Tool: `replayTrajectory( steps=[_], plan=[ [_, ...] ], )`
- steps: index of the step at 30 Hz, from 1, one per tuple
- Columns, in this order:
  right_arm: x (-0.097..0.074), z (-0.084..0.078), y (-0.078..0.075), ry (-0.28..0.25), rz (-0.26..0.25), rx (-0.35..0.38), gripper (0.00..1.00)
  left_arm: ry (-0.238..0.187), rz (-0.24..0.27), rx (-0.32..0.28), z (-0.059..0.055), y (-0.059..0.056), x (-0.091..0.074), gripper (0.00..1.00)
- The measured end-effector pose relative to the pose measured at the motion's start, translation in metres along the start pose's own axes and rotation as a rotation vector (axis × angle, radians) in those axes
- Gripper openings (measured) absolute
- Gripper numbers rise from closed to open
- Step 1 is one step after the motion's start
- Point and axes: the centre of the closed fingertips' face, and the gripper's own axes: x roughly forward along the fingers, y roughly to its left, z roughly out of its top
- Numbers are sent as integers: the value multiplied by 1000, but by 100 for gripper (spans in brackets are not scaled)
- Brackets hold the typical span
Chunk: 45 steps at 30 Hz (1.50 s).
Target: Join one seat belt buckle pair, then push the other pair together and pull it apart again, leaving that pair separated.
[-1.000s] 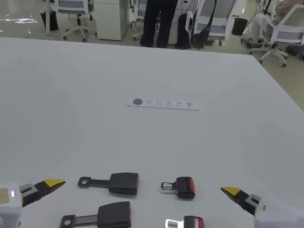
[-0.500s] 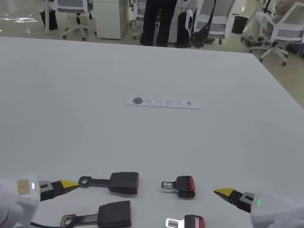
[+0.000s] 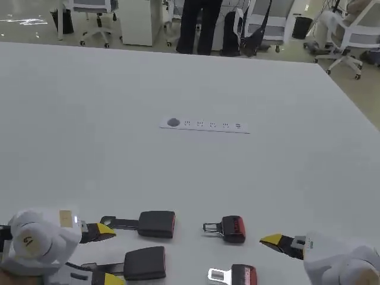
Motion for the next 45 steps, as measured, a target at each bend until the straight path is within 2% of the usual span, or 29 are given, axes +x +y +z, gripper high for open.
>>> replayTrajectory(
  steps=[9, 13, 17, 19, 24, 27, 34, 45],
  plan=[
    [7, -8, 4, 31, 47, -25, 53, 48, -63, 42, 4, -8, 16, 43],
    [11, -13, 6, 54, 72, -27, 48, 74, -83, 66, 4, -12, 23, 42],
    [15, -16, 10, 78, 95, -36, 43, 103, -99, 88, -1, -11, 28, 40],
    [17, -19, 10, 86, 104, -41, 40, 114, -104, 100, -1, -9, 29, 38],
    [22, -27, 9, 114, 121, -57, 39, 140, -133, 109, -4, -10, 34, 35],
    [22, -28, 10, 118, 132, -57, 35, 149, -148, 118, -5, -13, 35, 33],
    [24, -34, 8, 134, 129, -88, 31, 172, -174, 154, -7, -15, 37, 33],
    [23, -30, 13, 129, 140, -112, 30, 221, -225, 219, -10, -15, 40, 32]
  ],
)
